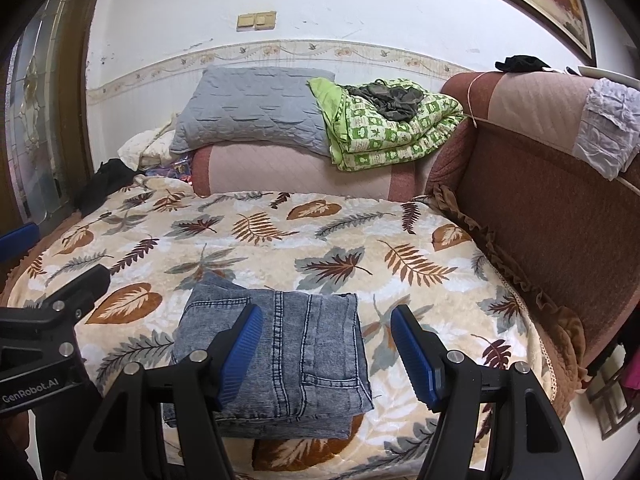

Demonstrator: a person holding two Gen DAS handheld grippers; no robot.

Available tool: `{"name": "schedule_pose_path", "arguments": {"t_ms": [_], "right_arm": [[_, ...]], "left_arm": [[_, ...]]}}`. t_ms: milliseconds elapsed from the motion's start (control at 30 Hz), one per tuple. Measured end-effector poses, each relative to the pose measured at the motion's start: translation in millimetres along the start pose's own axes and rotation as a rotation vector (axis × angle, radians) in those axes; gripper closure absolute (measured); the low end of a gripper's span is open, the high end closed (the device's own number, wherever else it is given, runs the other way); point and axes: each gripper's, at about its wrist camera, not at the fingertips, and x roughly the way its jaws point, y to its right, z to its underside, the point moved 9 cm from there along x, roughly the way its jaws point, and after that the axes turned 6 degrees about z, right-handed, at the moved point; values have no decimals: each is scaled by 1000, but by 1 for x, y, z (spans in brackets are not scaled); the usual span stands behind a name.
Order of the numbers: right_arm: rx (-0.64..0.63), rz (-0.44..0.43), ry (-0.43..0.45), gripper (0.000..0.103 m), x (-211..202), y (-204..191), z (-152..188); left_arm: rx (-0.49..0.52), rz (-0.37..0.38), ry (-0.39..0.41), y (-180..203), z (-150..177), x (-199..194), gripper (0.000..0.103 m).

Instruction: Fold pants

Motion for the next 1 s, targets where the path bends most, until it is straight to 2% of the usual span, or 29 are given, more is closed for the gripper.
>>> {"name": "schedule_pose_path", "arguments": {"t_ms": [1000], "right_arm": [[30, 13, 1, 33, 3, 13, -2]], "left_arm": [[8, -8, 2, 3, -5, 1, 3]]}}
